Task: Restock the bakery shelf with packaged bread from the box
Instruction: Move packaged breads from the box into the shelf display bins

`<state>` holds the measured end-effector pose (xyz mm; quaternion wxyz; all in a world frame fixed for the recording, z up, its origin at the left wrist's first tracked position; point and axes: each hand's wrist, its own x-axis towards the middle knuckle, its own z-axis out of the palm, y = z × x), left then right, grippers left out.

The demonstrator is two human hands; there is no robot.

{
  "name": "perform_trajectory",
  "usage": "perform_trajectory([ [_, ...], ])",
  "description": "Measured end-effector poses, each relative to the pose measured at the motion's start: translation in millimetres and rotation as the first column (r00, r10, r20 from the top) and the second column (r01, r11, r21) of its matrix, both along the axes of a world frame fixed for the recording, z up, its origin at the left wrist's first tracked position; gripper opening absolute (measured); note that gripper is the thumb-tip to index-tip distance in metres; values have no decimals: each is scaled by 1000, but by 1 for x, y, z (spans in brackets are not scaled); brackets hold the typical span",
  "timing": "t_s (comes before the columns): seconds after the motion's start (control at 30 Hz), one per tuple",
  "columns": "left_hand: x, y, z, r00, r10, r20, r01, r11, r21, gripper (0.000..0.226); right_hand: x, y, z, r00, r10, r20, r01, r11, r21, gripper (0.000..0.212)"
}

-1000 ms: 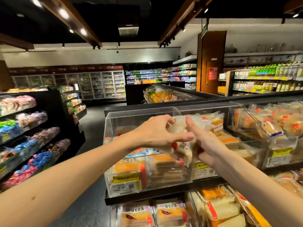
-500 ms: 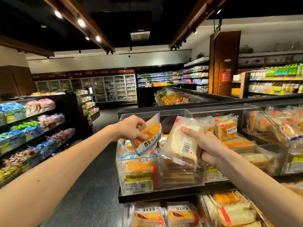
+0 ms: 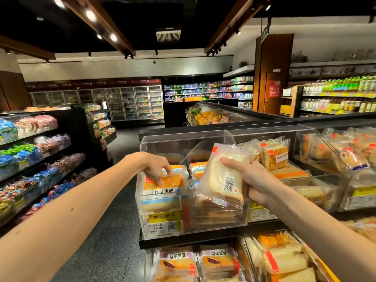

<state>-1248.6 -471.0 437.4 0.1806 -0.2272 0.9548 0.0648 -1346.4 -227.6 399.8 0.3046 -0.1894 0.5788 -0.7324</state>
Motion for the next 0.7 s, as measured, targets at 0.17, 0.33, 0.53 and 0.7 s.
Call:
perform_trajectory([
  [0.17,-5,0,-28,997,-81,-8,76,968,-238,2,2,-4,-4,1000,-6,4,6,1000,9,45],
  [0.33,11,15,-30,919,-281,-276,117,865,-489,45,15,1,-10,999,31,-26,-31,999,-21,37],
  [0.53,75,114,-34,337,-159,-928,403,915,-10,7,48,26,-25,993,-23,-113,8,992,-128,40],
  [0.7,106,147,-102,545,-54,-837,387,901,194,45,91,35,-74,994,-78,-70,67,986,-154,54],
])
